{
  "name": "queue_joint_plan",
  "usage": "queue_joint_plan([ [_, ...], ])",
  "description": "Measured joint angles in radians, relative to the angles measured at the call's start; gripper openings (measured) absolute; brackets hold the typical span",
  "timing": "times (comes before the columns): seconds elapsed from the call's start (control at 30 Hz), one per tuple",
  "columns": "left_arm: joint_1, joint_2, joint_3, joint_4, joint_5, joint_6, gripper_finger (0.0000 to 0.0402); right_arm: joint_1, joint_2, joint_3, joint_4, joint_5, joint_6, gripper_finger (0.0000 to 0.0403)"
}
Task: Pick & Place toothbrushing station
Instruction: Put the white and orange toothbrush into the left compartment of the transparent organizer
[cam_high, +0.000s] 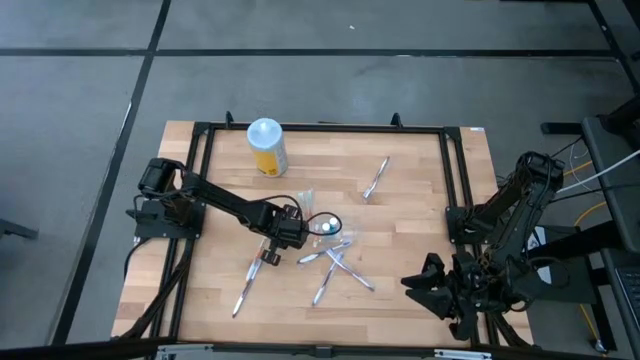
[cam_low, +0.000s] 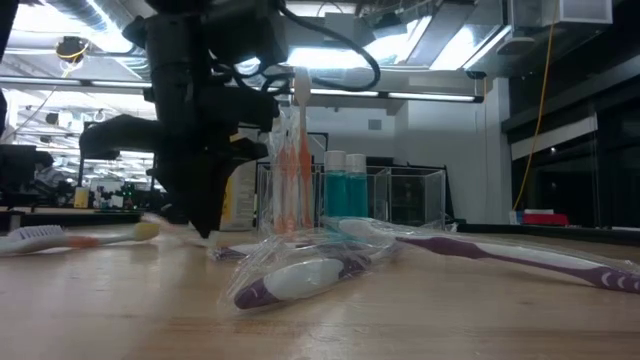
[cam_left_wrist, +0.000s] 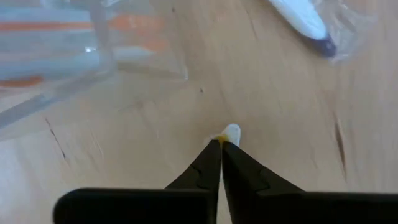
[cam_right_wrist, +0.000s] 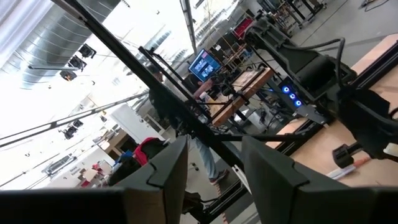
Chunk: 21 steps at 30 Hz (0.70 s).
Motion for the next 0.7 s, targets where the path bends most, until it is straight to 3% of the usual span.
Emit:
queue_joint_plan([
  [0.7,-0.025,-0.094,0.096,-0.176,-0.015,-0.109,0.0004,0.000,0.000,0.000,0.006,-0.004,-0.027,0.0155],
])
